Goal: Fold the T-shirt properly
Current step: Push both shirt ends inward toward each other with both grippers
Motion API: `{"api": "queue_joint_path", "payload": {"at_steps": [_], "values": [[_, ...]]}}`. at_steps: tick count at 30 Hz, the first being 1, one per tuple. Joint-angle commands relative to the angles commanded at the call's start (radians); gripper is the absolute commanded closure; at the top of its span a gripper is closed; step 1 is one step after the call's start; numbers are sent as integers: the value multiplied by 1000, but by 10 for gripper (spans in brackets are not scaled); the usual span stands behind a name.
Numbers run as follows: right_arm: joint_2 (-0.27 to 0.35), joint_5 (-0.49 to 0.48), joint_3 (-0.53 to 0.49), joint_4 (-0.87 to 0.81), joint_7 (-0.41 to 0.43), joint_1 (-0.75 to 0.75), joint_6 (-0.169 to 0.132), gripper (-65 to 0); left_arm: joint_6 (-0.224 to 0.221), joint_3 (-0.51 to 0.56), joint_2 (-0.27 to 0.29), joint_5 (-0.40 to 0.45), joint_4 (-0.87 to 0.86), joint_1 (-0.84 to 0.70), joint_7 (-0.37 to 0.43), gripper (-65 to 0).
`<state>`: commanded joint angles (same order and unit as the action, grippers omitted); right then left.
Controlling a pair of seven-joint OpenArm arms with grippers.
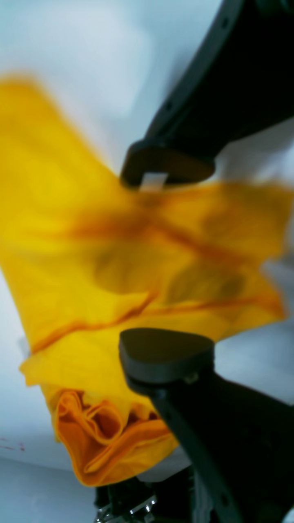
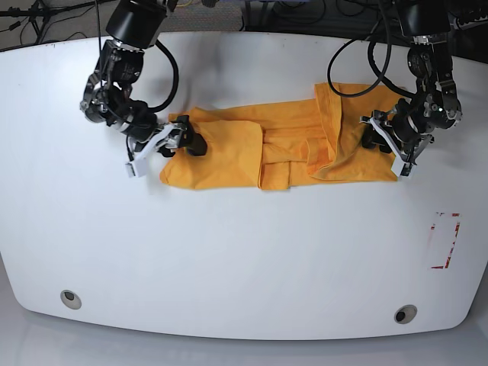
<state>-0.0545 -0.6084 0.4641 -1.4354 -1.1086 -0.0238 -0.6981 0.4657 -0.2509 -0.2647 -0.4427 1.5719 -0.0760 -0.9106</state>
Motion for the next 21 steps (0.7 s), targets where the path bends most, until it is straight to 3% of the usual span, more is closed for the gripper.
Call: {"api": "queue_joint_path", "payload": {"at_steps": [8,11,17,21], "values": [[-15,69,-5,0,57,-20,0,-488,2,0,-2,2,0,-2,-2,-253],[-3,95,-5,-3,60,-28,0,-387,2,0,-3,2,-2,-2,-2,-253],[14,153,-5,-8,60,-43,0,0,0,2,-3,2,-3,-2,-2,-253],[40,173,-5,-63,60,-31,0,-19,-2,12,-3,2,-6,3,-2,-253]]}}
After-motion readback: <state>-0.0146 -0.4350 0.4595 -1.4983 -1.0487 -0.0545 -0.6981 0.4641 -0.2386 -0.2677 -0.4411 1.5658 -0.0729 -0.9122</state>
